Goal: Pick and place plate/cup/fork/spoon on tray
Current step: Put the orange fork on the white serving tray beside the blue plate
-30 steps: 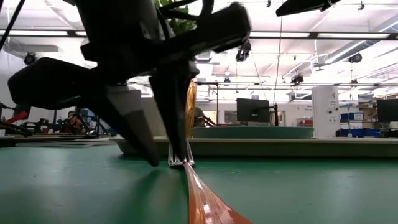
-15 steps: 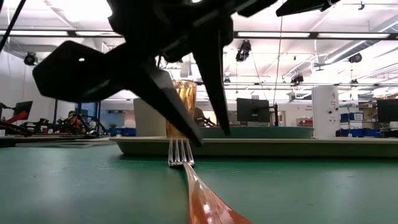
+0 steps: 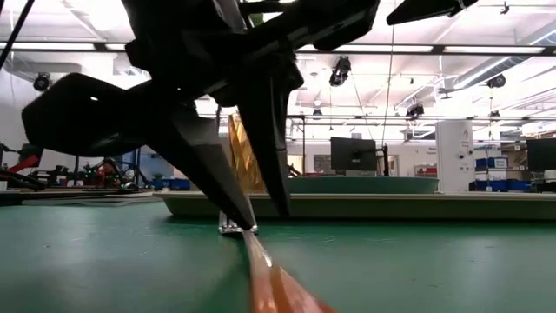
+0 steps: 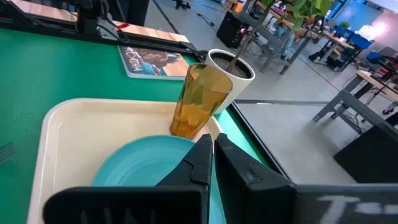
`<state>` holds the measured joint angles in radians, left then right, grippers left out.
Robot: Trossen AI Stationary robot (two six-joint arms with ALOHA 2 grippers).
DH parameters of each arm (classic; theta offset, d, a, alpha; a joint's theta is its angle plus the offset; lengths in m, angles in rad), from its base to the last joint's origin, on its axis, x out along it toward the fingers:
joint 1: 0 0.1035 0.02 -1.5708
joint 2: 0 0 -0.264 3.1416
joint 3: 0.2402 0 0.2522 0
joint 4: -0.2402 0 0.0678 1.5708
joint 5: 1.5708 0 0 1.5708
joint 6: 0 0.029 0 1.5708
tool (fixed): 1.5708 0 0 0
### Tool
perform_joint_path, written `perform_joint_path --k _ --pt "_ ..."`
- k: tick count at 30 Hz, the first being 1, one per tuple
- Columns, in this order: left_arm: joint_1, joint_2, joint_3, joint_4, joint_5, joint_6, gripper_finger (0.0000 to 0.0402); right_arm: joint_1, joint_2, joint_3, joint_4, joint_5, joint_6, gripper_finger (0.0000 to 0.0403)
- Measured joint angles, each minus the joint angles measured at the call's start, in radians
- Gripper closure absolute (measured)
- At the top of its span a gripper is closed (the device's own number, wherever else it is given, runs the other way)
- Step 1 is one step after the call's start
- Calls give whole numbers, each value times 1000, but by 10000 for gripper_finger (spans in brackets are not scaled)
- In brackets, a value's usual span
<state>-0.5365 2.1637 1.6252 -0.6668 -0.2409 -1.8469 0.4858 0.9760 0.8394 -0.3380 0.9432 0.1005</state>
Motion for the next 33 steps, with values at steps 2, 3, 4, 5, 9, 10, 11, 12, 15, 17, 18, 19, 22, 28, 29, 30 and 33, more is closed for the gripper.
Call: perform_joint_path --k 2,3,4,5,9,10,11,12,15,17,18,19,22,28,29,30,33 --pt "-1 -9 -1 -24 33 3 316 0 0 0 -1 0 8 394" --pt "-2 -15 -1 -40 48 3 316 0 0 0 -1 0 9 394" --pt "-5 -23 0 -61 58 3 316 0 0 0 -2 0 11 394" --pt "-7 -27 1 -87 66 0 316 0 0 0 -3 0 12 394" --pt "-11 -45 7 -134 68 -14 316 0 0 0 -3 0 12 394" --pt "-11 -49 6 -137 68 -16 316 0 0 0 -3 0 12 394" --pt "-11 -51 6 -132 66 -20 316 0 0 0 -3 0 12 394" --pt "-11 -52 6 -132 65 -22 316 0 0 0 -3 0 12 394" --pt "-11 -52 9 -139 63 -27 316 0 0 0 -3 0 12 394" --pt "-12 -54 7 -138 57 -32 316 0 0 0 -3 0 12 394" --pt "-13 -55 2 -141 57 -33 316 0 0 0 -3 0 12 394" --pt "-13 -55 -3 -146 57 -34 316 0 0 0 -3 0 12 394" --pt "-14 -50 -14 -155 57 -50 316 0 0 0 -3 0 12 394" --pt "-22 -50 -22 -163 56 -76 316 0 0 0 -3 0 12 394" --pt "-22 -50 -24 -162 55 -82 316 0 0 0 -3 0 12 394" --pt "-23 -48 -25 -161 53 -83 316 0 0 0 -3 0 12 394" --pt "-24 -30 -27 -158 53 -84 316 0 0 0 -4 0 12 394"
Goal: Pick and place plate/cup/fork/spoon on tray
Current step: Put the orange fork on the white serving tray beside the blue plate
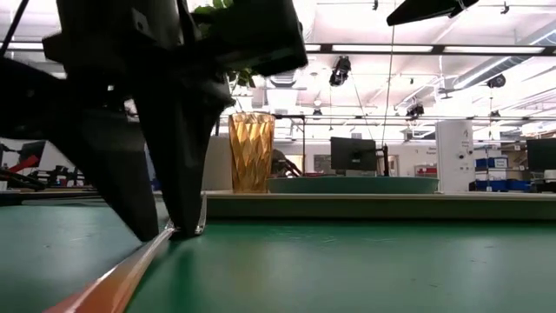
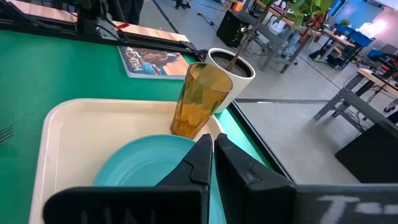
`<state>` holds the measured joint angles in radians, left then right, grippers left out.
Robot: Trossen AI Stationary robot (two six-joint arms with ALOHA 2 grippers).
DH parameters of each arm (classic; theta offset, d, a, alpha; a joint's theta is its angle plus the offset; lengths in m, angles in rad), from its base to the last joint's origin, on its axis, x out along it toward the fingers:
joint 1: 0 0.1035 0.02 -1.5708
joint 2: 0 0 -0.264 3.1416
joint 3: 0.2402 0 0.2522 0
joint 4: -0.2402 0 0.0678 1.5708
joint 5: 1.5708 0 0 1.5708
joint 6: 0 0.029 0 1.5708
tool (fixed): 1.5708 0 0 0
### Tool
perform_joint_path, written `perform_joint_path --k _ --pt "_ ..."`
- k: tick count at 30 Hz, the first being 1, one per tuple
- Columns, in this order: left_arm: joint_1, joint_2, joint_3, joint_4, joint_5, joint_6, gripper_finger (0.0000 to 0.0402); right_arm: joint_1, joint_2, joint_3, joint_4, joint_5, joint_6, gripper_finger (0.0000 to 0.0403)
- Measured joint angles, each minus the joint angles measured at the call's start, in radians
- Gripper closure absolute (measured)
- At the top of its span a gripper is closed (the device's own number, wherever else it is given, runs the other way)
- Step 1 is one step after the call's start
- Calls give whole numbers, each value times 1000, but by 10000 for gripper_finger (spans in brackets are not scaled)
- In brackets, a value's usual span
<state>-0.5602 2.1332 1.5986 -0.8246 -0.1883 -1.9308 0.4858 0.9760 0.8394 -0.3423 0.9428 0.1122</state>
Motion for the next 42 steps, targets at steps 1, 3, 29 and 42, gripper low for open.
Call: perform_joint_path --k 1,3,29,42 --pt "0 4 1 3 0 0 316 0 0 0 0 0 0 394" --pt "0 10 1 6 -1 1 316 0 0 0 -3 0 0 394" --pt "-18 -3 9 -71 -12 31 400 0 0 0 -21 0 11 394" --pt "15 -199 9 -239 -82 120 401 0 0 0 -21 0 10 394"
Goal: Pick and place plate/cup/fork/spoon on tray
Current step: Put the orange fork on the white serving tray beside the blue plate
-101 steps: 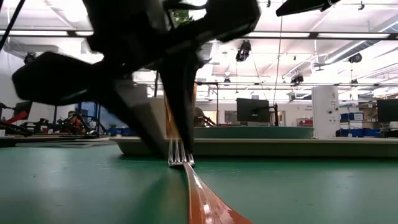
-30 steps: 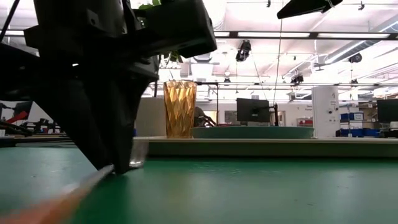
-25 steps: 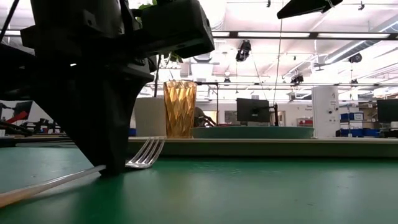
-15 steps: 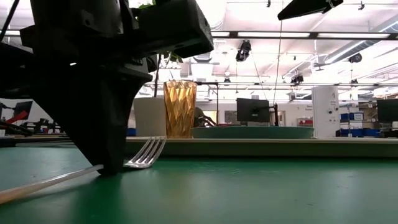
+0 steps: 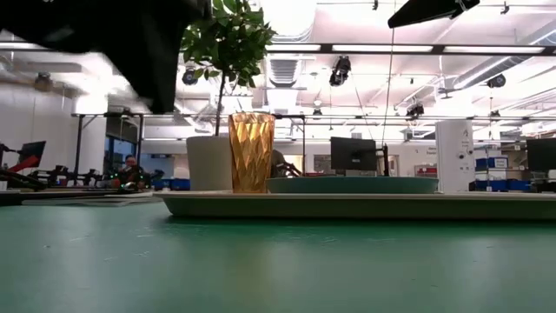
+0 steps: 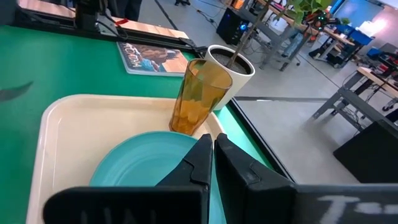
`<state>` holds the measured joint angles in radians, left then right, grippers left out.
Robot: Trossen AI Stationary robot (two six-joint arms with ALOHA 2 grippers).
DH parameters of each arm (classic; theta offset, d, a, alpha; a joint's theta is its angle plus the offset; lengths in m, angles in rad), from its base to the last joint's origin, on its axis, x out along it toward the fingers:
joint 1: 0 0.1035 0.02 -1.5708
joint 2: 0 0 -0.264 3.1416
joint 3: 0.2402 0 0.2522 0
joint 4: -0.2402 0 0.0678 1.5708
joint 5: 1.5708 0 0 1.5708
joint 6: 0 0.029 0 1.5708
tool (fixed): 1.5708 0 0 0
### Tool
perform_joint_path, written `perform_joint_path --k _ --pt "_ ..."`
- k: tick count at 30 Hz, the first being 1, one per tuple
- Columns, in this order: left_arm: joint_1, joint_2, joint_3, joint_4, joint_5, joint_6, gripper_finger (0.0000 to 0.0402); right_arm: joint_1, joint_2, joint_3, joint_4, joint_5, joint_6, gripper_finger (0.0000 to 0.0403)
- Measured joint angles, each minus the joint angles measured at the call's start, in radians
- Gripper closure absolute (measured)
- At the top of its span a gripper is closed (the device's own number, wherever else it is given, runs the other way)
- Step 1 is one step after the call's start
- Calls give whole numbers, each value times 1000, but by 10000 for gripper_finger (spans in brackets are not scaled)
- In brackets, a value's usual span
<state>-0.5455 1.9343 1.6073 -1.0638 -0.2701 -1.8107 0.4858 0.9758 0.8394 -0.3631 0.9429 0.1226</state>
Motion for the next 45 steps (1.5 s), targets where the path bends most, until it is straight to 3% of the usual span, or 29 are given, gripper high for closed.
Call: perform_joint_path --k 9,17,22,28,32,39,45 --pt "114 -90 -8 -33 -79 209 401 0 0 0 -21 0 0 394" --pt "293 -91 -32 15 -16 490 402 0 -10 0 -160 -13 54 394" --pt "392 -93 -97 94 23 565 402 0 -51 0 -302 -60 157 394" --pt "465 -105 -209 222 38 545 401 0 -98 0 -416 -60 279 394" --pt "488 -152 -303 375 39 466 401 1 -115 -15 -417 -61 283 394" --pt "507 -264 -497 473 20 262 401 1 -145 -36 -418 -61 279 394" --pt "508 -294 -599 565 31 222 401 1 -167 -40 -417 -61 279 394"
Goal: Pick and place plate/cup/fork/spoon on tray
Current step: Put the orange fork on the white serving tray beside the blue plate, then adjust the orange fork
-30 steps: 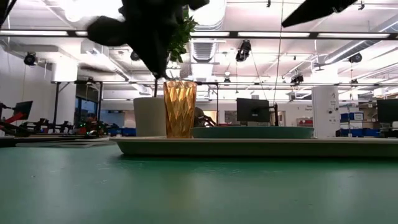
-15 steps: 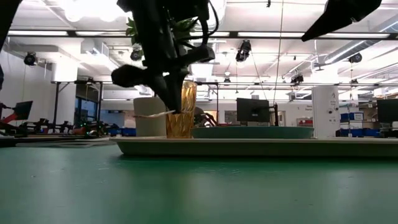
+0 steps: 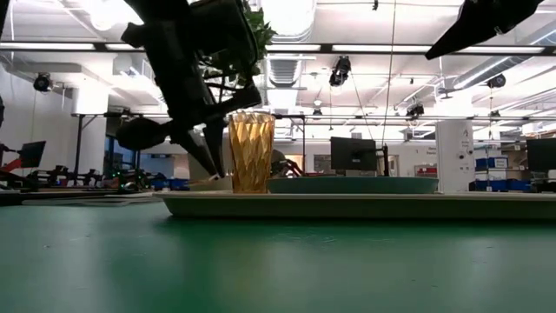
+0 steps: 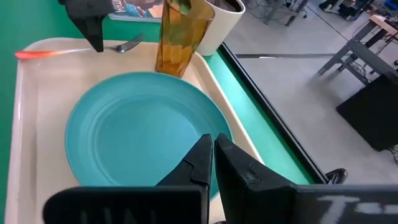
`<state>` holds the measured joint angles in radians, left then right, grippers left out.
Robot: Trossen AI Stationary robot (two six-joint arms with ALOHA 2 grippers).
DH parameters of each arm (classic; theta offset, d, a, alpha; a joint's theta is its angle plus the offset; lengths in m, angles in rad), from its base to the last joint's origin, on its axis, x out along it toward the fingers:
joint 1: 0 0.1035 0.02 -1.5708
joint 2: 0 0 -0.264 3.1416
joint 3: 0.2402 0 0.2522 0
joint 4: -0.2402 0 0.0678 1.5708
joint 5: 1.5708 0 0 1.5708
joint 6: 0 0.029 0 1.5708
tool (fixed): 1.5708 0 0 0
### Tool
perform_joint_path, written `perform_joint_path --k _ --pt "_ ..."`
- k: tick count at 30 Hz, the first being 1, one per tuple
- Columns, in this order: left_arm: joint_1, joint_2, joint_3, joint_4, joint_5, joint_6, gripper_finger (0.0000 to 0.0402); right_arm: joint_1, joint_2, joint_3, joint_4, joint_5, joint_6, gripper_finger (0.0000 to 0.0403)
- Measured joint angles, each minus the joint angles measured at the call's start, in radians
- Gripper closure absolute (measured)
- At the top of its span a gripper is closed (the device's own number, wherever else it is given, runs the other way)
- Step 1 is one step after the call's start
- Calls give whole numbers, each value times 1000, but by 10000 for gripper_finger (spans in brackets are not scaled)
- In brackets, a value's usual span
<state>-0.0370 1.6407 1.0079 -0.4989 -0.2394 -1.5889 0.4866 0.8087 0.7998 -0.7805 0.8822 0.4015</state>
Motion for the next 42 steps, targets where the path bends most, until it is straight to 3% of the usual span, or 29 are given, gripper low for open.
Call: perform_joint_path --k 15,30,42 --pt "3 23 5 24 2 88 400 0 -2 0 4 1 0 394" --pt "5 52 2 46 0 114 357 0 -1 0 4 1 -1 394" --pt "-75 25 45 56 -31 355 356 0 -1 -2 5 1 -8 394"
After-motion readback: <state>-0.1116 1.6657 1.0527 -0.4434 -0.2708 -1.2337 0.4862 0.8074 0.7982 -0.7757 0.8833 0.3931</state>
